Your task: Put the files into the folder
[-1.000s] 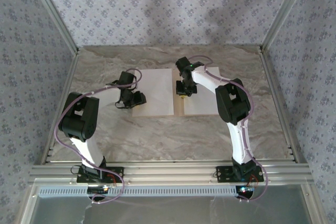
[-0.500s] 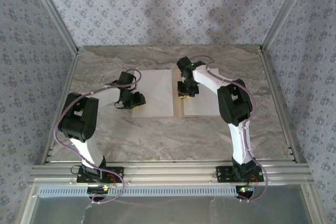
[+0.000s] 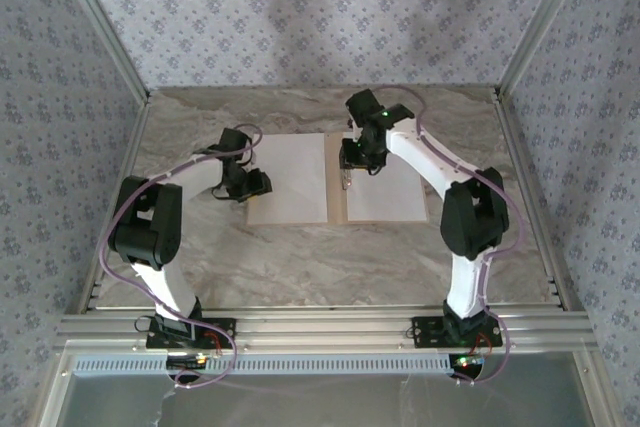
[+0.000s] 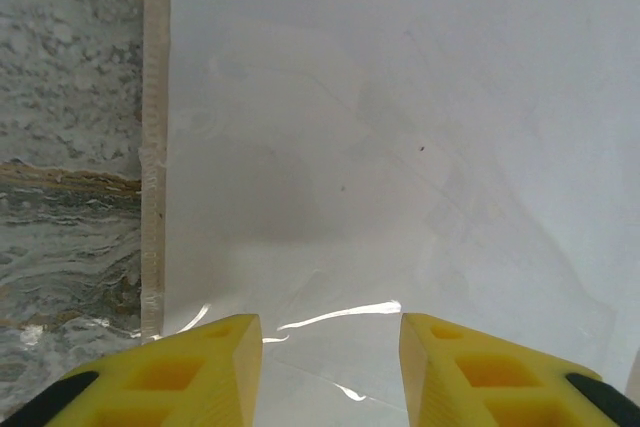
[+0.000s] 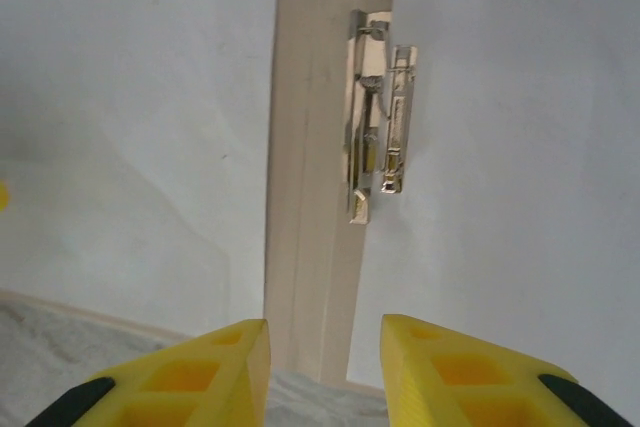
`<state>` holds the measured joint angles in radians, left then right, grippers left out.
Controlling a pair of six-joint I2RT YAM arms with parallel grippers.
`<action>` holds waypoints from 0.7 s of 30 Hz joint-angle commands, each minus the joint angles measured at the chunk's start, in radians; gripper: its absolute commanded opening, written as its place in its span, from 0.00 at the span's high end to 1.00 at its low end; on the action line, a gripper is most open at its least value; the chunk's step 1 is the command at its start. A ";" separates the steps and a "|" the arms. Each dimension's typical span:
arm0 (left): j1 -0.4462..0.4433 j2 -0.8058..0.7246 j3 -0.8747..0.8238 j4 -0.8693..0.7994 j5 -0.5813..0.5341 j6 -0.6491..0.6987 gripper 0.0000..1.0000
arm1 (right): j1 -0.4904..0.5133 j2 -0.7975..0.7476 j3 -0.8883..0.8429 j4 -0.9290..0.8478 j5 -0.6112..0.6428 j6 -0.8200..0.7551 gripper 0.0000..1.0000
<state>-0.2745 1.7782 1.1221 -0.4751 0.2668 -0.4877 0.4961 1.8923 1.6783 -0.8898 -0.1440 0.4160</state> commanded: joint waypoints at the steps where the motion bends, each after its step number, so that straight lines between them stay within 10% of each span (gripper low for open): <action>1: 0.012 -0.053 0.054 -0.064 0.032 0.024 0.58 | 0.005 -0.068 -0.056 0.030 -0.067 -0.036 0.64; 21: 0.014 -0.360 -0.188 0.035 -0.013 -0.109 0.30 | 0.068 -0.197 -0.445 0.394 -0.186 0.123 0.70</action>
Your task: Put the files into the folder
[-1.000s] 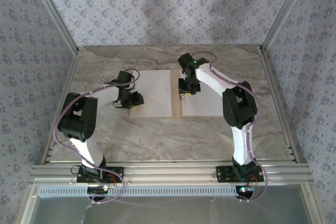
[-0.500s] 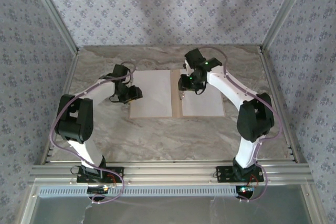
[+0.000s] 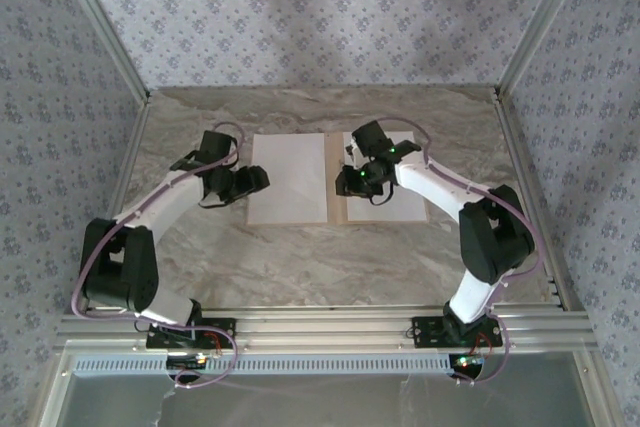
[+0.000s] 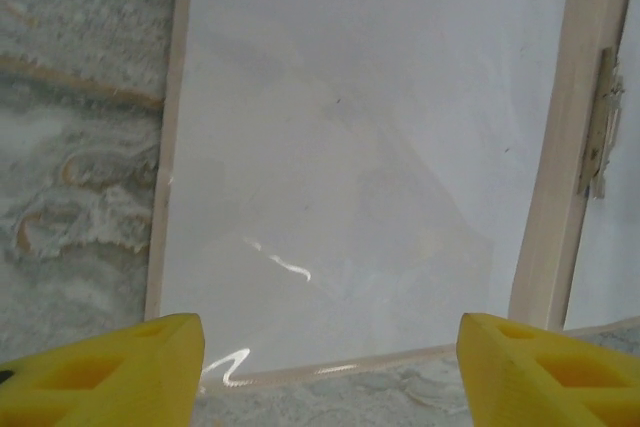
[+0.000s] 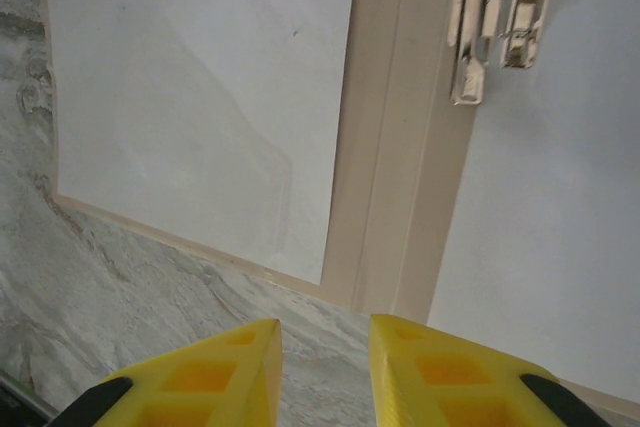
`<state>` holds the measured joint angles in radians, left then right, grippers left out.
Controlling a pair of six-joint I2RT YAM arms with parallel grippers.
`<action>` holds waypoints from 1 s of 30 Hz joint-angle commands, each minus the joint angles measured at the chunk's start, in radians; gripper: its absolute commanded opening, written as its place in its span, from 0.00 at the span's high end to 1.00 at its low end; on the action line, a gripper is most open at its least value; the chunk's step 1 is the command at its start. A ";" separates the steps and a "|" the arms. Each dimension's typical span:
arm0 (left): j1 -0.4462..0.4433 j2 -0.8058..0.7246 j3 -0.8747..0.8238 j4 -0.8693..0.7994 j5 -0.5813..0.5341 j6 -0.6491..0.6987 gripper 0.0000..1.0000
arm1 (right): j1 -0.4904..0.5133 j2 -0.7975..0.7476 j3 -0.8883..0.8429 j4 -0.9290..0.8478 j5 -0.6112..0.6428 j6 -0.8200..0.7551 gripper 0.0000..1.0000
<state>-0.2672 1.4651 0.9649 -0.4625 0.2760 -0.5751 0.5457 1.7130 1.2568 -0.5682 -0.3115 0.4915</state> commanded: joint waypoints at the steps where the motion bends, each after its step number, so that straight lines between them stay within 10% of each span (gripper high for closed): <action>1: 0.008 -0.059 -0.048 0.028 -0.026 -0.025 0.28 | 0.027 -0.014 -0.030 0.085 -0.015 0.053 0.70; 21: 0.055 -0.121 -0.271 0.180 0.059 -0.100 0.16 | 0.082 0.126 -0.004 0.132 0.031 0.072 0.71; 30: 0.056 -0.088 -0.311 0.233 0.094 -0.118 0.36 | 0.088 0.170 -0.003 0.139 0.044 0.072 0.73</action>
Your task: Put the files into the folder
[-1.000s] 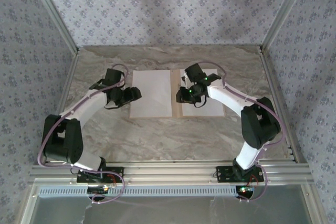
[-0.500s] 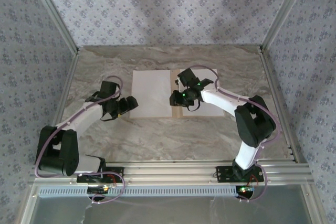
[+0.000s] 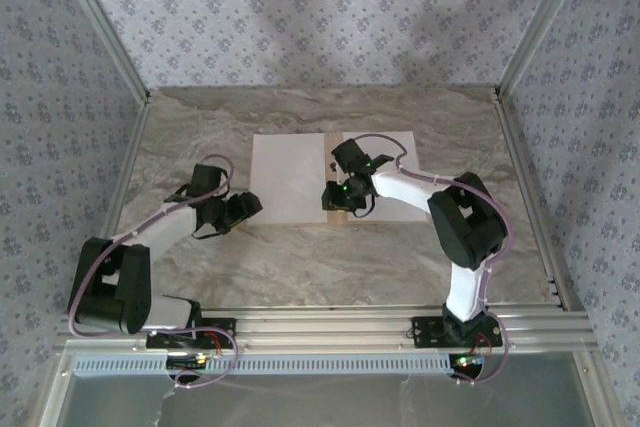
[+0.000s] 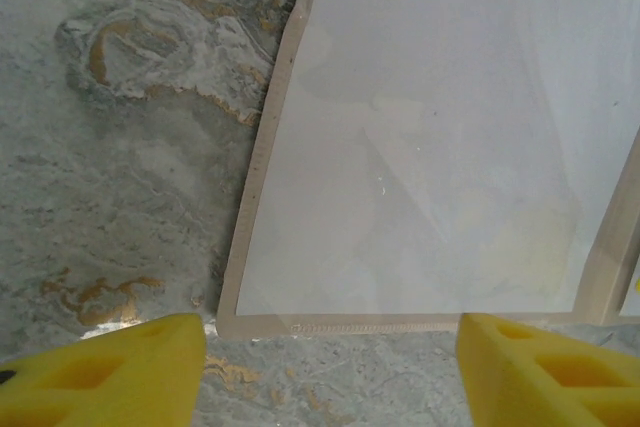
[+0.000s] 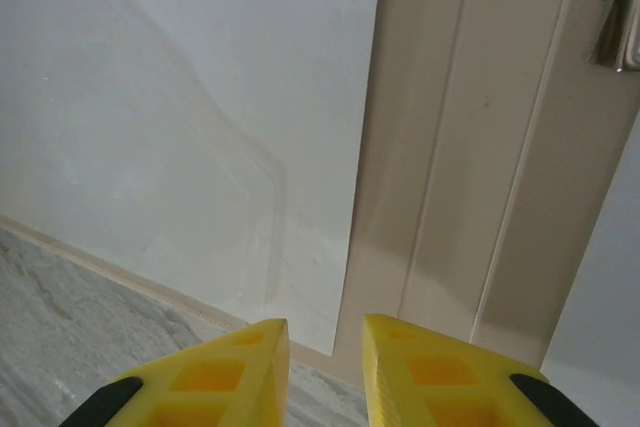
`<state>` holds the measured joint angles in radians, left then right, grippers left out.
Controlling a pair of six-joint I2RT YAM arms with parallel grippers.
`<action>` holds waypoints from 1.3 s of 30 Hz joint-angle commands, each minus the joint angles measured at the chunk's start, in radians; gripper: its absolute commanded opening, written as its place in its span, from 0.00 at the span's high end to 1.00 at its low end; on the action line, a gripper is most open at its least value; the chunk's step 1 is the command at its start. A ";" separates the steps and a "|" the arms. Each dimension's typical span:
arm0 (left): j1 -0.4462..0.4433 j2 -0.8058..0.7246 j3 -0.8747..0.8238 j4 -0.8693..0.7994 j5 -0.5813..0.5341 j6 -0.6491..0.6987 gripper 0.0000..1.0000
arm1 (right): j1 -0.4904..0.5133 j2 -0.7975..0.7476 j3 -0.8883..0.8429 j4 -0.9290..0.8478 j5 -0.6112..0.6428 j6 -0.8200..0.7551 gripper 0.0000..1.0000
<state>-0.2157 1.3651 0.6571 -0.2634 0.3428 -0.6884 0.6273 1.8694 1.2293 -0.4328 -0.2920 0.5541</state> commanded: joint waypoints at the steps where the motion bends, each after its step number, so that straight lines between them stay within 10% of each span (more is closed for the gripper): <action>1: 0.004 0.014 -0.003 0.032 0.027 -0.003 0.37 | 0.007 0.017 0.024 0.002 0.029 0.009 0.73; 39: 0.004 0.067 -0.044 0.116 0.083 -0.002 0.55 | 0.015 0.113 -0.028 0.042 0.041 0.024 0.78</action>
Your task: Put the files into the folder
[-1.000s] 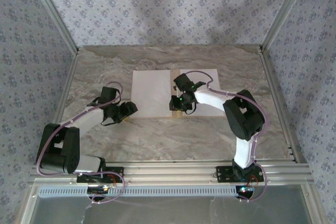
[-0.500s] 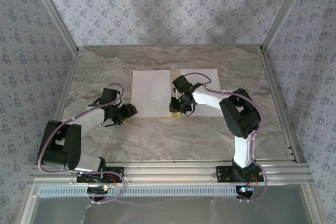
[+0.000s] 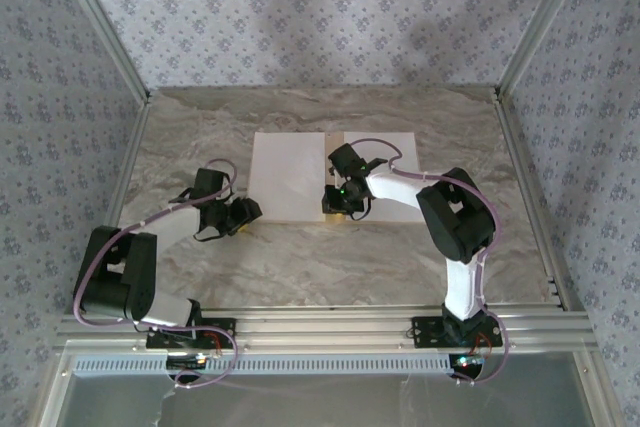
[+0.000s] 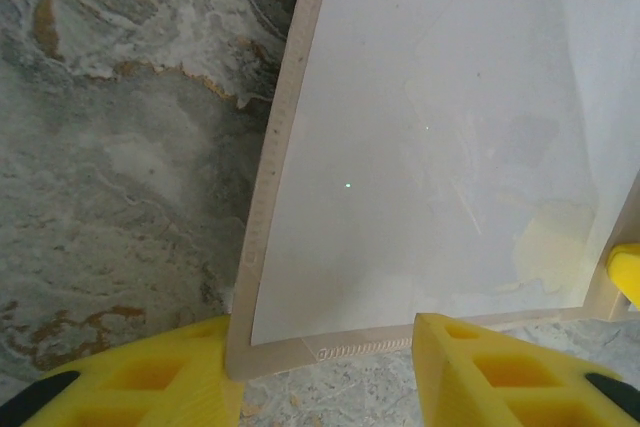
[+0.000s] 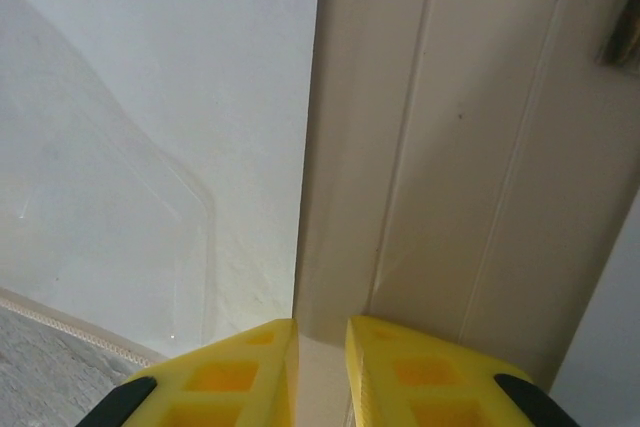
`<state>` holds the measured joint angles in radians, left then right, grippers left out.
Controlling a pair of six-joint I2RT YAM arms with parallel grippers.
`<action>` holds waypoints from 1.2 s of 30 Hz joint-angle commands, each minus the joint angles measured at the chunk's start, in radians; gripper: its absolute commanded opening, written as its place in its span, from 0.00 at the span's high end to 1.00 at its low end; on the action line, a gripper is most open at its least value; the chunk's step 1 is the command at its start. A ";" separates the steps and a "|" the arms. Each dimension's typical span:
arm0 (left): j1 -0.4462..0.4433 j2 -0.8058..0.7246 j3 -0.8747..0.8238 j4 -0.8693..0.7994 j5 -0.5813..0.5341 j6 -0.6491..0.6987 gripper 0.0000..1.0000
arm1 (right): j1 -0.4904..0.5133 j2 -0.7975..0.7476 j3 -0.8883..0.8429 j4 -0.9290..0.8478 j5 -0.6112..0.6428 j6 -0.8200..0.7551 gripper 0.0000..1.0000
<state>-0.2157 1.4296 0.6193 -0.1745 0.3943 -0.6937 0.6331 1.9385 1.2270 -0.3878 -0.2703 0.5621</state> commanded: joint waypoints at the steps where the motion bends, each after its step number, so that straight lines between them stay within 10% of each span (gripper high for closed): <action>1: 0.004 0.000 -0.006 0.031 0.034 0.001 0.55 | 0.010 0.045 -0.026 -0.003 0.020 0.016 0.78; 18: 0.087 0.026 -0.079 0.338 0.249 -0.034 0.65 | 0.012 0.045 -0.026 -0.004 0.010 0.013 0.79; 36: 0.114 0.032 -0.074 0.368 0.245 -0.033 0.92 | 0.014 0.016 0.039 -0.063 0.008 -0.010 0.70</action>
<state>-0.1047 1.5036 0.5476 0.1871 0.6304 -0.7429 0.6399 1.9430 1.2388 -0.3748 -0.2787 0.5610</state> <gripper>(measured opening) 0.087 0.278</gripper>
